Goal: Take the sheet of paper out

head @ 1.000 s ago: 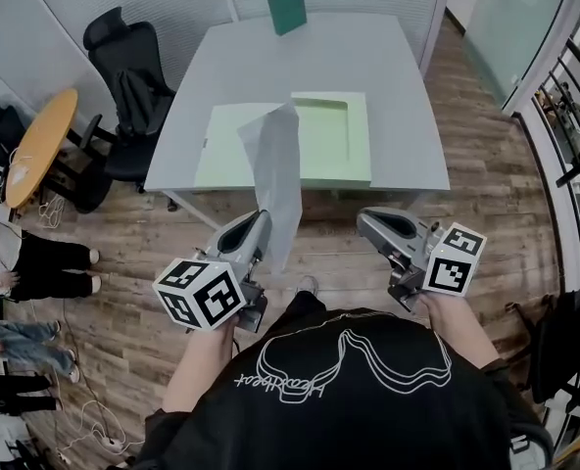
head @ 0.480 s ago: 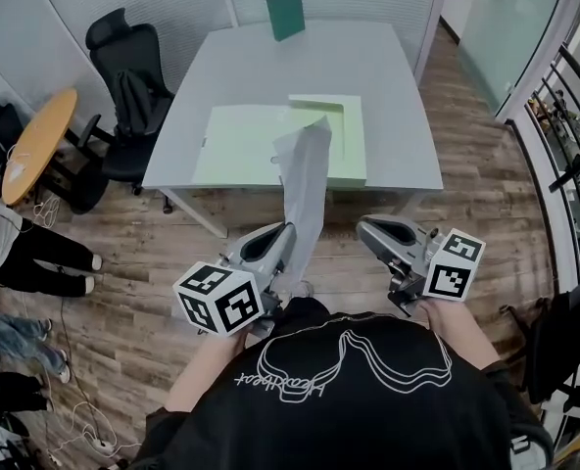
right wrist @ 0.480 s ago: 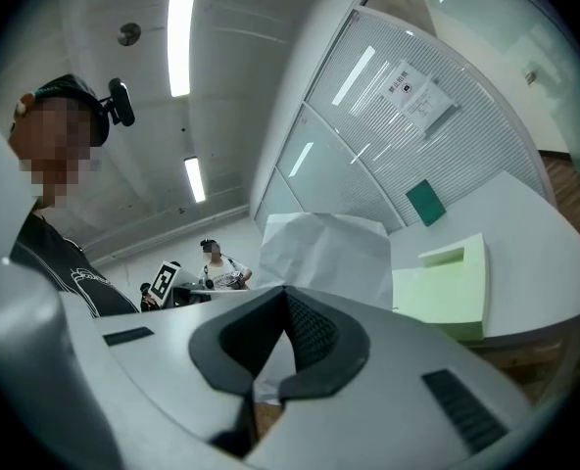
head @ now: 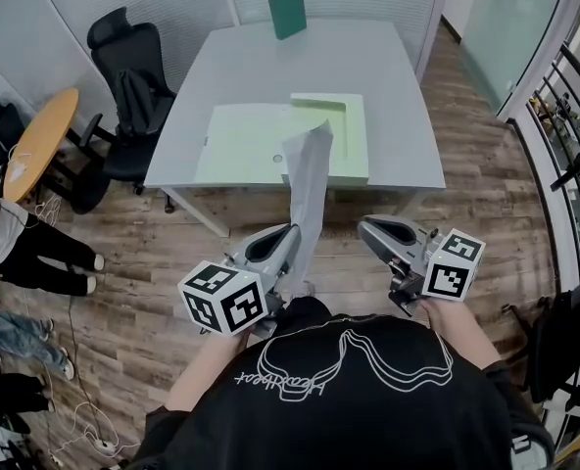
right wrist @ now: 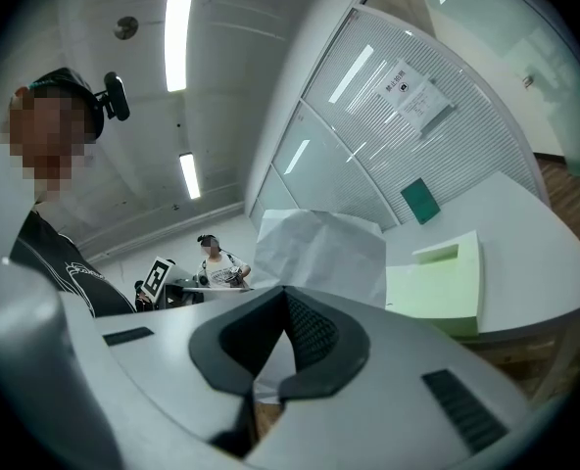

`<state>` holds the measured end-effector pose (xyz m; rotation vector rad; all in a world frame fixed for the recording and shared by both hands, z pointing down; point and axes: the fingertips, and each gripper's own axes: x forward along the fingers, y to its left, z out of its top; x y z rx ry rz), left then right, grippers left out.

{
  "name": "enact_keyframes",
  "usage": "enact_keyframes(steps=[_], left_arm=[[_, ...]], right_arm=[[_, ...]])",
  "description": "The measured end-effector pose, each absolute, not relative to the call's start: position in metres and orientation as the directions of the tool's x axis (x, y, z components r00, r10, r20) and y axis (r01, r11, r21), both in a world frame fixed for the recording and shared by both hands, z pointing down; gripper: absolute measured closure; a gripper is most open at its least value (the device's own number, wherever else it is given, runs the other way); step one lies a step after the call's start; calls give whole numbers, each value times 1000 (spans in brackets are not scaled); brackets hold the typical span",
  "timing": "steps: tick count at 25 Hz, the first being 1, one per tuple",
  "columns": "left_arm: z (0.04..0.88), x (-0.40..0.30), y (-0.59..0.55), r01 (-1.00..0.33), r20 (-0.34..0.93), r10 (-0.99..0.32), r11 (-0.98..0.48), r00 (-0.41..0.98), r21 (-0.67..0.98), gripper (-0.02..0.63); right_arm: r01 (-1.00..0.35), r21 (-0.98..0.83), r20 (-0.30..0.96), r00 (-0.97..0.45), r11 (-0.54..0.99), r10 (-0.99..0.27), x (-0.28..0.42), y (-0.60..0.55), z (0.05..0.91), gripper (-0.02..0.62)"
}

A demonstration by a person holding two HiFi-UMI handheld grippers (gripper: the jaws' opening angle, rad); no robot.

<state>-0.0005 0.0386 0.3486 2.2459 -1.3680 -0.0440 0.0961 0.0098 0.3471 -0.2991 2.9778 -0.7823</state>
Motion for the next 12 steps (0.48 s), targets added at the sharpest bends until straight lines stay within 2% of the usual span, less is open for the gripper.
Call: enact_keyframes(steps=[12], left_arm=[[337, 1, 38, -818, 224, -831, -388, 510, 424, 594]], right_arm=[[-176, -471, -1, -980, 865, -200, 96, 13, 336, 588]])
